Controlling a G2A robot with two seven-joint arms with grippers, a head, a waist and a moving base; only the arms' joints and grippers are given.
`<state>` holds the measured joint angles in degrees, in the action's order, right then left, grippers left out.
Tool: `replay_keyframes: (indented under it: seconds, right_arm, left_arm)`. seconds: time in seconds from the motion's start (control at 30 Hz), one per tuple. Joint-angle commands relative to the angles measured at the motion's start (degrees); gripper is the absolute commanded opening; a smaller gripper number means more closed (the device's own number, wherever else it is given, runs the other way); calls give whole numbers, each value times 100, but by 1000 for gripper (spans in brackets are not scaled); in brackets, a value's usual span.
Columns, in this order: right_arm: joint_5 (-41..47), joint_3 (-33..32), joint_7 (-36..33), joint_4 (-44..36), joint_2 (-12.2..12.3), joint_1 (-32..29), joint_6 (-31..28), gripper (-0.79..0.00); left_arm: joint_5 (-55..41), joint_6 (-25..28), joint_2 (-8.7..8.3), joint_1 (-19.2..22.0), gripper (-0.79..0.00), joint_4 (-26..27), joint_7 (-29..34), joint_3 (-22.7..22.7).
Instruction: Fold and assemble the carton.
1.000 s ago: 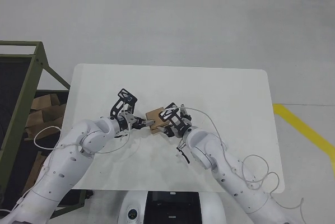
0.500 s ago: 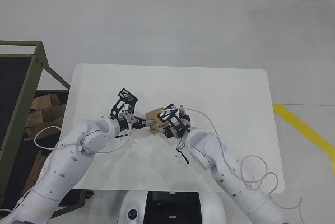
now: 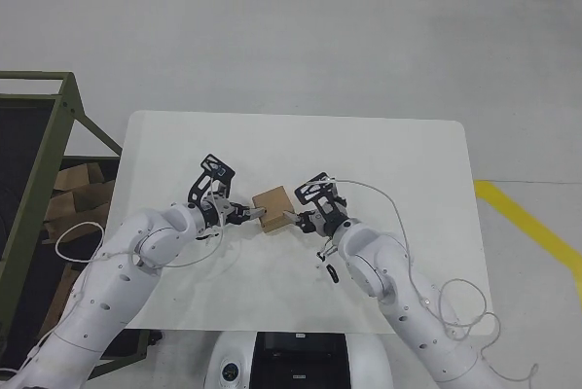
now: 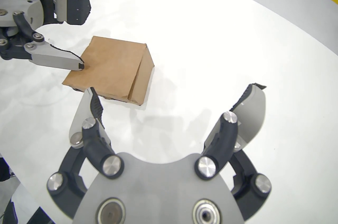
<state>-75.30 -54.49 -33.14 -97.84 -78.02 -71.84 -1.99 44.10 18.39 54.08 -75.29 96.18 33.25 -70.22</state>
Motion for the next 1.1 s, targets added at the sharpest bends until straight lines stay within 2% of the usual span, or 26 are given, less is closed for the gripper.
replay_keyframes:
  seconds: [0.0,0.13,0.27,0.57,1.07]
  right_arm:
    - [-3,31,47,57,-19,9,118,0]
    - [19,122,163,183,-70,56,367,0]
    - [-8,184,251,233,-97,90,367,0]
    - [-124,157,-7,113,-21,52,-675,0]
    - [-286,440,-68,436,-140,298,-296,0]
  left_arm:
    - [15,-5,2,-13,0,11,2,-10]
    - [18,7,8,-29,0,23,26,-23]
    - [23,3,14,-51,0,31,20,-37]
    - [26,-1,26,-89,0,78,-13,-94]
    - [10,14,49,-134,0,126,-15,-148]
